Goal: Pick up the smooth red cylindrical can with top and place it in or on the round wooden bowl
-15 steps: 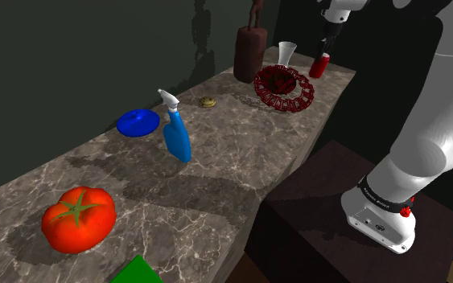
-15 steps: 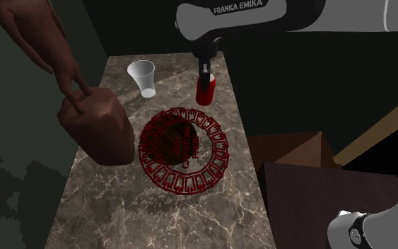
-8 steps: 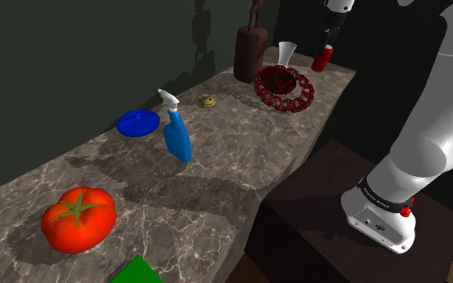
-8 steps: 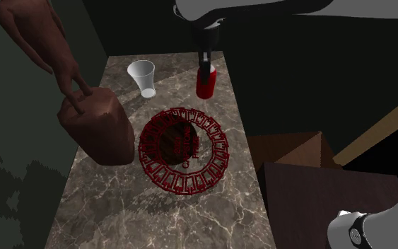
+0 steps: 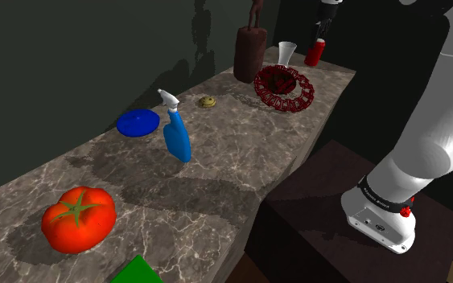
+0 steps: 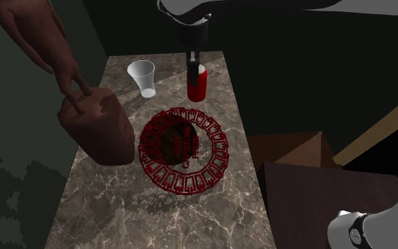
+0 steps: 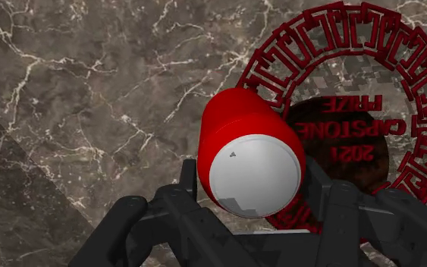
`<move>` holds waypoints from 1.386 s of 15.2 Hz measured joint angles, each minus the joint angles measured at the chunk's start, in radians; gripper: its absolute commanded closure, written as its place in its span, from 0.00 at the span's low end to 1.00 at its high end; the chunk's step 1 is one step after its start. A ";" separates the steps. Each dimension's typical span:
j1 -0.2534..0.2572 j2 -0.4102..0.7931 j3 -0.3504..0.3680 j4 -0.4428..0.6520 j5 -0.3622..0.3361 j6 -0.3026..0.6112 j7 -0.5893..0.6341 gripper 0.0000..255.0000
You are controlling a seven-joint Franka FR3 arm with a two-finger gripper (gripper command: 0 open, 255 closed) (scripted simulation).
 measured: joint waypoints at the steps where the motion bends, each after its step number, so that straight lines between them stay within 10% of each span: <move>1: 0.008 0.010 0.006 0.027 0.003 -0.016 0.017 1.00; 12: 0.129 0.070 0.076 0.171 0.008 -0.095 0.226 1.00; 21: 0.141 0.079 0.082 0.074 0.013 0.009 0.228 1.00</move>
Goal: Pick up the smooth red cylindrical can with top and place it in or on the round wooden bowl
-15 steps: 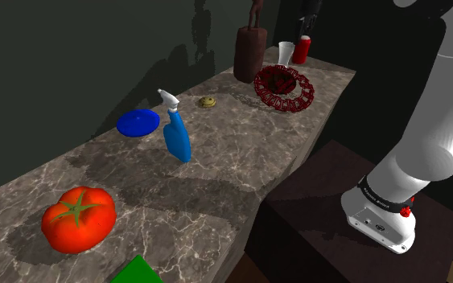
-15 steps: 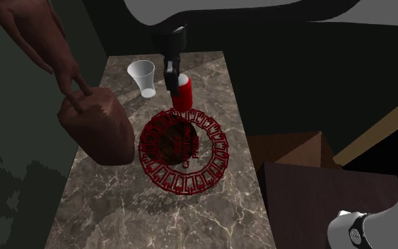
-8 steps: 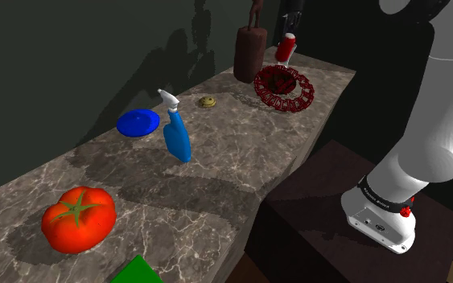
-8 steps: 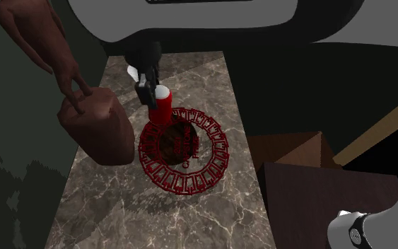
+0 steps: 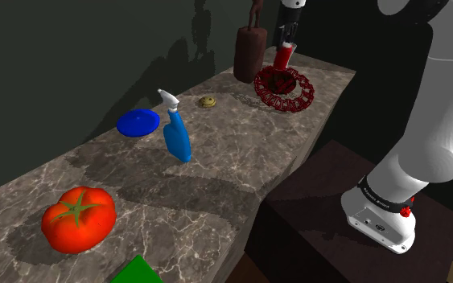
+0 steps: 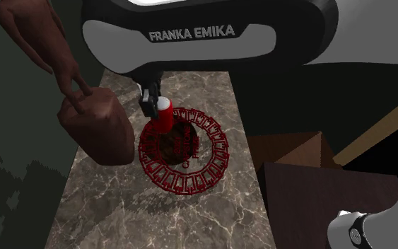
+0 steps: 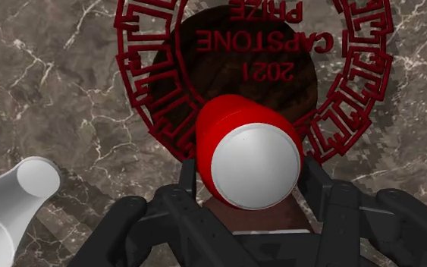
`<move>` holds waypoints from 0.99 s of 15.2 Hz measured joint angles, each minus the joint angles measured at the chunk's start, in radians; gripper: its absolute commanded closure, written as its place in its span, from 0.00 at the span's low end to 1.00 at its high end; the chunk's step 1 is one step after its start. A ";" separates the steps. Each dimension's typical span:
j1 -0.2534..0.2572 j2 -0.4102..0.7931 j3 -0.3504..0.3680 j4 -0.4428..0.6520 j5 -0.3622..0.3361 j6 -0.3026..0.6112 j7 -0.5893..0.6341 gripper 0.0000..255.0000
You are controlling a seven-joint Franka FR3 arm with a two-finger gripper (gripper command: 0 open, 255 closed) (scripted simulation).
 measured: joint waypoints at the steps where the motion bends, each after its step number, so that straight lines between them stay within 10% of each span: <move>1: 0.000 0.000 0.000 -0.014 0.001 0.014 -0.002 1.00; 15: 0.005 0.022 0.007 -0.108 0.016 0.141 -0.010 1.00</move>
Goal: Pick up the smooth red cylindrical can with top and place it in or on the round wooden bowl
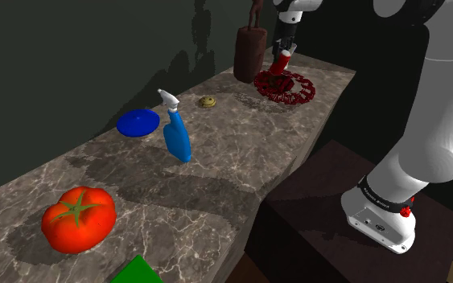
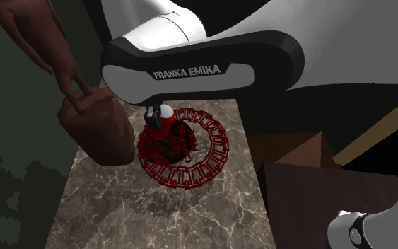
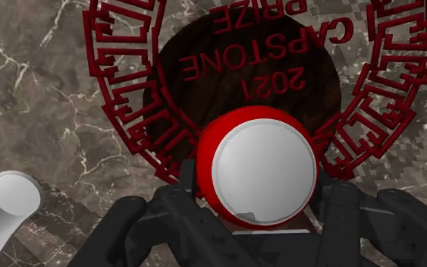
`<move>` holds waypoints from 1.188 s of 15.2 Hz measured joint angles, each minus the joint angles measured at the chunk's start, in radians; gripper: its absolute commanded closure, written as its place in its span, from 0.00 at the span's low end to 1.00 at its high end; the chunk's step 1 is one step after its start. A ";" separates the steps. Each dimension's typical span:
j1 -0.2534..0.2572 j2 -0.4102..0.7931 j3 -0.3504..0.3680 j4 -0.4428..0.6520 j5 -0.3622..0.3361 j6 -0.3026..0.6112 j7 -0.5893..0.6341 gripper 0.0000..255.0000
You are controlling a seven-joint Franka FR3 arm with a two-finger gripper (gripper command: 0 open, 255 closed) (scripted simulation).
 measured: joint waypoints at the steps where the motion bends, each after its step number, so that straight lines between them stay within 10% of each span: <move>1: -0.001 0.003 0.000 0.002 0.001 -0.002 -0.001 1.00; 2: -0.001 0.004 0.001 0.001 0.001 -0.002 -0.001 1.00; 3: -0.001 0.003 0.000 -0.002 0.001 0.000 -0.001 0.00; 18: -0.003 -0.019 -0.006 0.088 -0.014 -0.116 0.009 0.00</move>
